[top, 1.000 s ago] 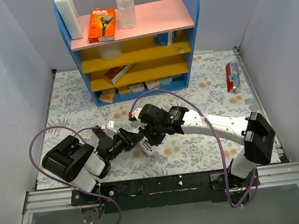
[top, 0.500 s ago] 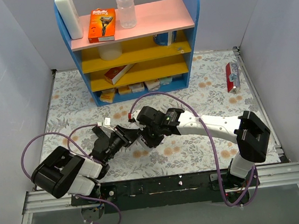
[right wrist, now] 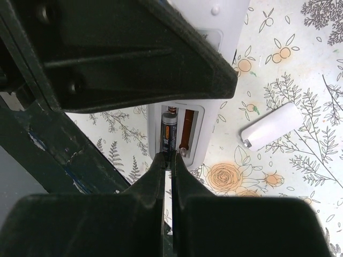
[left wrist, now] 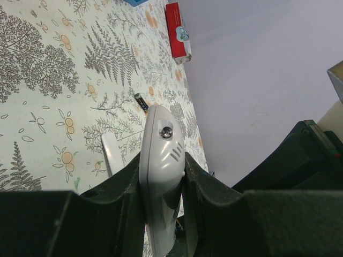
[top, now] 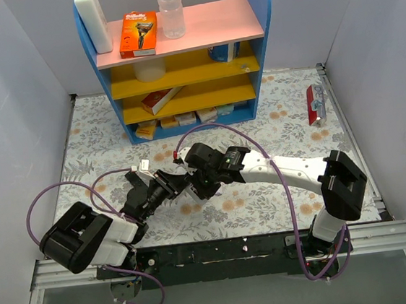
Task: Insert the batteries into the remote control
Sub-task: Load the battery into the remote control.
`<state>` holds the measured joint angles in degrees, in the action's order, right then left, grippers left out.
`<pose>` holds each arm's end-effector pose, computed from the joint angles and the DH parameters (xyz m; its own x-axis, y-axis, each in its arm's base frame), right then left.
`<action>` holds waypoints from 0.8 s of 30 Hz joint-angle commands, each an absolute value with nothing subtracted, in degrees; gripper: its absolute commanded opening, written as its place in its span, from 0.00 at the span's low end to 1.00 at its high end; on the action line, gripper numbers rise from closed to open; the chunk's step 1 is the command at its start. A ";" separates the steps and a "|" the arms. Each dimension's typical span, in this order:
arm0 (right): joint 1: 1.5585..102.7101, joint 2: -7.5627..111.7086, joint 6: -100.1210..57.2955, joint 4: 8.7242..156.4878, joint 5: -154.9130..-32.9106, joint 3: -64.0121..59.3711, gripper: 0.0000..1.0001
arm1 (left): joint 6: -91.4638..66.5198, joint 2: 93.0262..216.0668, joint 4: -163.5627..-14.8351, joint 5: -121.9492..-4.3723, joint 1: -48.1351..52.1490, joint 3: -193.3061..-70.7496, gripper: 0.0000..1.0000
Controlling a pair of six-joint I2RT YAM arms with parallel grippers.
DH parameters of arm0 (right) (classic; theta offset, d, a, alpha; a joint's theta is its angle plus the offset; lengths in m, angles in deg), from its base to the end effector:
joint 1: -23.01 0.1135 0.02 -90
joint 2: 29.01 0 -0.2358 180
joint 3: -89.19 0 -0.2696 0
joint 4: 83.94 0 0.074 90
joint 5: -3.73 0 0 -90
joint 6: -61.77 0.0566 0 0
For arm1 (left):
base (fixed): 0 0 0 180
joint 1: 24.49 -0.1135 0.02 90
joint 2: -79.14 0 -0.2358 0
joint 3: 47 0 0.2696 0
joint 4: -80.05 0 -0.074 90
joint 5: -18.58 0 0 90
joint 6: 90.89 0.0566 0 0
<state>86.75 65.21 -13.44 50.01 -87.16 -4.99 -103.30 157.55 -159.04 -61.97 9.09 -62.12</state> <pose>0.1673 0.3412 0.2030 -0.5780 -0.5946 -0.5589 -0.7789 0.6062 0.1606 0.1809 -0.1312 0.0942 -0.6530 -0.7229 0.2261 -0.2062 -0.1176 -0.9714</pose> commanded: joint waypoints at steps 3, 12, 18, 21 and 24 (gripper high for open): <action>87.08 67.14 -13.20 53.23 -89.61 -2.72 0.01 | -107.24 154.64 -188.96 -61.75 9.26 -53.53 0.00; 87.08 68.20 -14.52 51.47 -92.33 -0.79 0.03 | -110.23 153.94 -190.37 -62.90 9.35 -52.56 0.00; 87.08 68.20 -14.87 49.63 -94.27 0.27 0.09 | -111.55 153.15 -190.37 -64.83 9.35 -51.95 0.00; 87.08 68.02 -14.95 49.10 -95.06 0.36 0.11 | -111.72 152.36 -189.75 -65.62 9.35 -51.77 0.00; 87.17 67.85 -14.96 48.75 -95.50 0.27 0.13 | -111.90 151.83 -189.23 -66.06 9.43 -51.60 0.00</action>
<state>85.99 67.11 -14.69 48.04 -90.15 -1.31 -107.76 155.28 -157.14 -64.44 9.05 -61.38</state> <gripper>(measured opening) 0.126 0.256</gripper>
